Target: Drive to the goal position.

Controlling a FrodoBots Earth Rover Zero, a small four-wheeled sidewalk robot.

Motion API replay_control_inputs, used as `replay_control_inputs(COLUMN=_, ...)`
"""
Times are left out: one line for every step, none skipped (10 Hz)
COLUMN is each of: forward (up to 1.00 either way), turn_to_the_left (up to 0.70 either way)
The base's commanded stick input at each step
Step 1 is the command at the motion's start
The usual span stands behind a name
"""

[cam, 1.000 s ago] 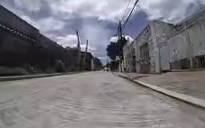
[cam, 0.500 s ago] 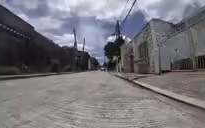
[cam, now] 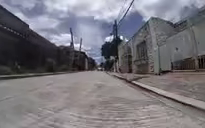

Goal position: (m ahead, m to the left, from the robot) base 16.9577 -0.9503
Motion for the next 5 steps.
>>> replay_control_inputs(forward=0.70, turn_to_the_left=-0.16)
replay_control_inputs(forward=0.70, turn_to_the_left=-0.16)
replay_control_inputs(forward=0.70, turn_to_the_left=-0.16)
replay_control_inputs(forward=0.70, turn_to_the_left=-0.16)
replay_control_inputs(forward=0.70, turn_to_the_left=-0.15)
